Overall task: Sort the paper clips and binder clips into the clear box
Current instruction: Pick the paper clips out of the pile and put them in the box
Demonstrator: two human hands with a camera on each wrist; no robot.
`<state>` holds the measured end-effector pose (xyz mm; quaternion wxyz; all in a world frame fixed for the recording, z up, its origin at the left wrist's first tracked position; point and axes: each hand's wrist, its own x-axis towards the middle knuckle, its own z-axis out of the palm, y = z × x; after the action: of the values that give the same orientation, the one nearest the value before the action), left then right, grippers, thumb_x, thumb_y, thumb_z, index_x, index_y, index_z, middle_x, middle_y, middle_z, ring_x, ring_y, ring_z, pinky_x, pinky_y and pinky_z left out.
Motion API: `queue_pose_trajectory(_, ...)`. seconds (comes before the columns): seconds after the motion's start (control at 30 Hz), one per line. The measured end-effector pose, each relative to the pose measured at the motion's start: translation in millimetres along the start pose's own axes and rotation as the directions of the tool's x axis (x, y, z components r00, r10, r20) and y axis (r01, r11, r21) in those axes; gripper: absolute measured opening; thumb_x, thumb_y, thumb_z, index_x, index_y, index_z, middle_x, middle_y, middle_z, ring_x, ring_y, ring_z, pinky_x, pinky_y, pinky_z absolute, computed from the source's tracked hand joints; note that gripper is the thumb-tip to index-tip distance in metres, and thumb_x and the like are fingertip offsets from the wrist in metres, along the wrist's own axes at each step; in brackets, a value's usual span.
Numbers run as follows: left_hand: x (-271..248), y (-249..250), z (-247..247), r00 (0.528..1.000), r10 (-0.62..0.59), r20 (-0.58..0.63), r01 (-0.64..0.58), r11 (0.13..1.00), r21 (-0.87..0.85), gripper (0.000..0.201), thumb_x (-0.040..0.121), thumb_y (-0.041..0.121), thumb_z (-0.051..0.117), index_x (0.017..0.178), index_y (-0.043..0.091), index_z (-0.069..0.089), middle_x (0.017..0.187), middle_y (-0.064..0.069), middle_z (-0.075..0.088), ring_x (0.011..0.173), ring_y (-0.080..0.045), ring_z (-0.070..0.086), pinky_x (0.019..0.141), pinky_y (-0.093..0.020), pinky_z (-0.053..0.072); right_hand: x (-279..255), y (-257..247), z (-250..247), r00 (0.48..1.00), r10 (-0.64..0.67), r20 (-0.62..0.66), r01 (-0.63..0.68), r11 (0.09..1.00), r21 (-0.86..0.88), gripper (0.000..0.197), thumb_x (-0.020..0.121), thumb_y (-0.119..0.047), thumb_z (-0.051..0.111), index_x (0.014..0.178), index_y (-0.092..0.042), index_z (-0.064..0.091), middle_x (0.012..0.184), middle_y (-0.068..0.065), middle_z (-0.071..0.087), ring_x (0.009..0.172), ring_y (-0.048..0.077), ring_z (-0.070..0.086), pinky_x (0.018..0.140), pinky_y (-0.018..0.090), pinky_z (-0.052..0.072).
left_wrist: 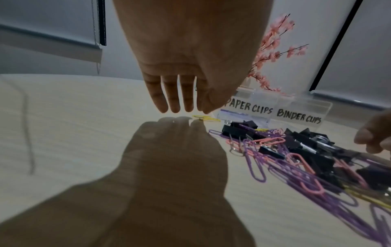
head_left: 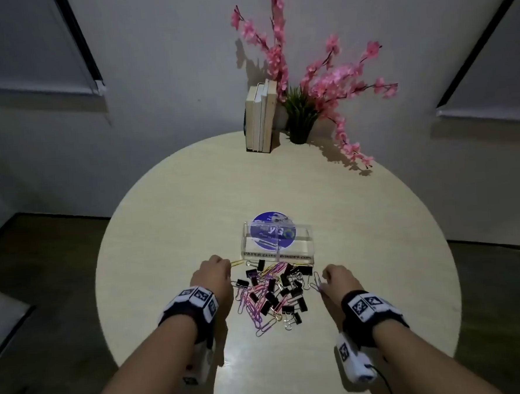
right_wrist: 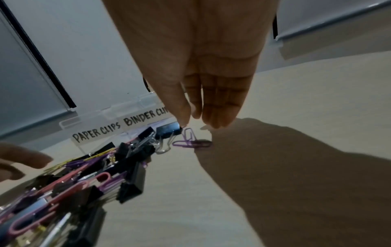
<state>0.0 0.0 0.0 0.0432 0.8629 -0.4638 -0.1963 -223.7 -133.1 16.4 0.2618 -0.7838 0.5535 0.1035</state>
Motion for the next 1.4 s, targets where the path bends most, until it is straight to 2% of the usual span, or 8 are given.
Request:
queue_pose_trajectory(0.3,14.1,23.8,16.4,1.0,-0.011,0.024,0.014,0.994,-0.107,0.049,0.092,0.04,0.054,0.132,0.012,0.048,0.135,-0.011,0.045,0.125,-0.027,0.042,0.103,-0.037,0.042,5.6,-10.5,20.4,1.0,0.022,0.004,-0.022,0.999,-0.033,0.045,0.086,-0.015,0.065,0.126,-0.004,0.046,0.132,0.015,0.042,0.123,0.032,0.044,0.103,0.037,0.042)
queue_pose_trajectory(0.6,20.5,32.5,17.4,0.982,-0.139,0.125,0.174,0.924,-0.341,0.036,0.086,0.023,0.067,0.118,0.01,0.055,0.124,-0.014,0.054,0.113,-0.028,0.055,0.096,-0.033,0.045,13.2,-14.0,25.8,0.992,0.129,-0.001,-0.129,0.989,0.076,0.029,0.091,-0.007,0.053,0.119,0.0,0.05,0.124,0.02,0.057,0.117,0.034,0.055,0.095,0.034,0.045)
queue_pose_trajectory(0.7,25.5,30.3,14.6,0.975,-0.154,0.158,0.205,0.896,-0.393,0.034,0.085,0.016,0.068,0.115,0.005,0.057,0.12,-0.016,0.062,0.11,-0.029,0.058,0.091,-0.032,0.046,12.9,-13.6,21.3,0.99,0.14,0.022,-0.142,0.983,0.112,0.008,0.09,-0.006,0.052,0.095,-0.004,0.058,0.11,0.019,0.064,0.106,0.032,0.06,0.085,0.03,0.047)
queue_pose_trajectory(0.77,26.5,28.5,13.5,0.974,-0.161,0.159,0.213,0.885,-0.414,0.029,0.086,0.012,0.067,0.112,0.002,0.061,0.118,-0.016,0.065,0.11,-0.029,0.06,0.091,-0.031,0.046,13.8,-9.4,21.8,0.99,0.138,0.02,-0.14,0.983,0.121,0.028,0.09,-0.007,0.052,0.064,-0.013,0.045,0.091,0.016,0.059,0.088,0.027,0.057,0.073,0.027,0.042)
queue_pose_trajectory(0.87,26.2,23.6,15.3,0.976,-0.153,0.157,0.206,0.883,-0.423,0.02,0.087,0.008,0.062,0.106,0.002,0.067,0.116,-0.016,0.068,0.109,-0.029,0.061,0.09,-0.03,0.047,12.1,-6.5,24.0,0.992,0.119,0.04,-0.123,0.984,0.127,0.044,0.091,-0.007,0.051,0.054,-0.017,0.029,0.084,0.01,0.051,0.079,0.021,0.047,0.069,0.023,0.034)
queue_pose_trajectory(1.13,17.5,18.3,12.1,0.992,-0.113,0.046,0.122,0.9,-0.419,0.019,0.094,0.007,0.048,0.097,0.005,0.067,0.111,-0.017,0.065,0.102,-0.032,0.063,0.088,-0.034,0.049,4.4,-6.3,18.7,0.999,0.011,-0.037,-0.003,0.982,0.19,0.008,0.093,-0.004,0.035,0.093,-0.011,0.039,0.092,0.009,0.053,0.079,0.022,0.048,0.073,0.031,0.041)
queue_pose_trajectory(1.27,8.4,21.1,8.4,0.998,-0.07,0.008,0.067,0.919,-0.387,0.023,0.099,0.007,0.037,0.111,0.002,0.056,0.111,-0.016,0.064,0.103,-0.033,0.061,0.079,-0.033,0.045,-5.7,-15.3,12.2,0.989,-0.148,-0.006,0.148,0.988,0.049,0.067,0.083,0.01,0.035,0.142,-0.02,0.027,0.114,0.013,0.063,0.096,0.029,0.061,0.083,0.035,0.048)
queue_pose_trajectory(1.4,-3.3,26.8,11.7,0.993,0.101,0.067,-0.083,0.97,-0.23,0.04,0.098,0.006,0.034,0.134,0.018,0.046,0.118,-0.016,0.063,0.107,-0.032,0.06,0.083,-0.035,0.046,-10.0,-15.2,19.3,0.975,-0.186,0.119,0.21,0.947,-0.244,0.085,0.081,0.011,0.042,0.15,-0.027,0.01,0.117,0.014,0.061,0.104,0.032,0.059,0.086,0.039,0.05)
